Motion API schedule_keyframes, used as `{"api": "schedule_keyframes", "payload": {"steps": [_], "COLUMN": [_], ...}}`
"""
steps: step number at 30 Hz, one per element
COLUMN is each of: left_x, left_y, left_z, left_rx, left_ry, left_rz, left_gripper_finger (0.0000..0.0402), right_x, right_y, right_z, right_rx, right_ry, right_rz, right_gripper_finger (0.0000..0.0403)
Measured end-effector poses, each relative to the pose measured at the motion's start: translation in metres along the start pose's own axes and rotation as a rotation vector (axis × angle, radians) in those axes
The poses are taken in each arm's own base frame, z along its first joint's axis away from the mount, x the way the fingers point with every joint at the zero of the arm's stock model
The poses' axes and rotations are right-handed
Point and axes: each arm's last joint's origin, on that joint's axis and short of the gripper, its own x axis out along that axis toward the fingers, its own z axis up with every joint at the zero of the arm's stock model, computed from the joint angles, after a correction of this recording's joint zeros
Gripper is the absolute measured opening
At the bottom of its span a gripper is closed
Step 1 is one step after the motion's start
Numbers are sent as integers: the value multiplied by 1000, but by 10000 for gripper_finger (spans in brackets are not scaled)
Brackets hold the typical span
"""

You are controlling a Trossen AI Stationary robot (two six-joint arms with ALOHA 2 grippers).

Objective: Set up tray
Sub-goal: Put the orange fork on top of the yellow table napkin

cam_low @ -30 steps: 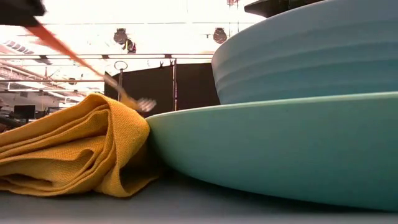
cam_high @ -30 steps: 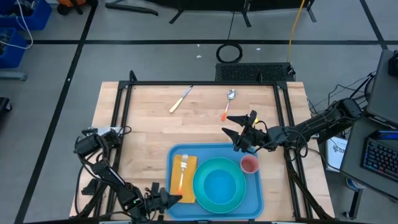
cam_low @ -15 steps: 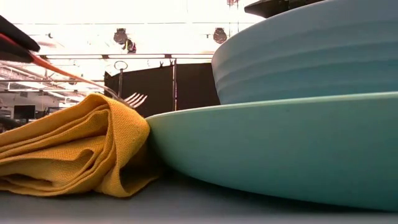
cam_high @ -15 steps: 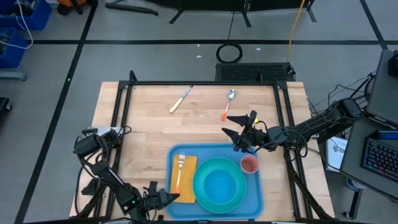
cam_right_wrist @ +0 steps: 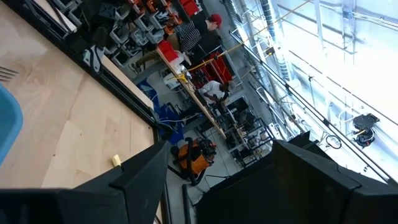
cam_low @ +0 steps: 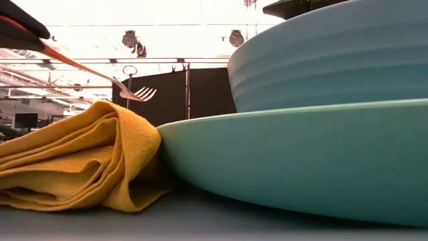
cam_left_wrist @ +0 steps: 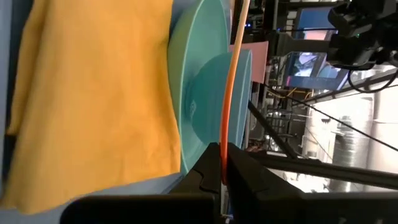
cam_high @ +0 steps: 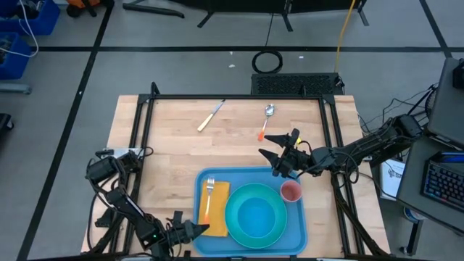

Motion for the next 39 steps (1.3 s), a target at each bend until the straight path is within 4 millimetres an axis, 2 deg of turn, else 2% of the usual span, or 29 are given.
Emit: {"api": "schedule_keyframes", "payload": {"steps": [6,12,19,26,33,37,39], "left_x": [6,12,10,5,3,3,3], "left_y": [-8,-12,-11,-12,-12,-12,-11], "left_z": [-2,-4,-5,-8,-8,-10,-9], "left_rx": [-6,13,-3,-90,-83,-211,-174], "left_ry": [-28,14,30,34,32,66,65], "left_rz": [-62,-37,-29,-54,-61,-32,-30], "left_gripper_finger": [6,10,8,11,7,12,8], "right_x": [0,0,0,0,0,0,0], "right_y": [0,0,0,0,0,0,0], "right_z": [0,0,0,0,0,0,0], "right_rx": [0,0,0,0,0,0,0], "right_ry": [0,0,0,0,0,0,0], "right_rz": [0,0,0,0,0,0,0], "right_gripper_finger": [279,279,279,279,279,279,279]}}
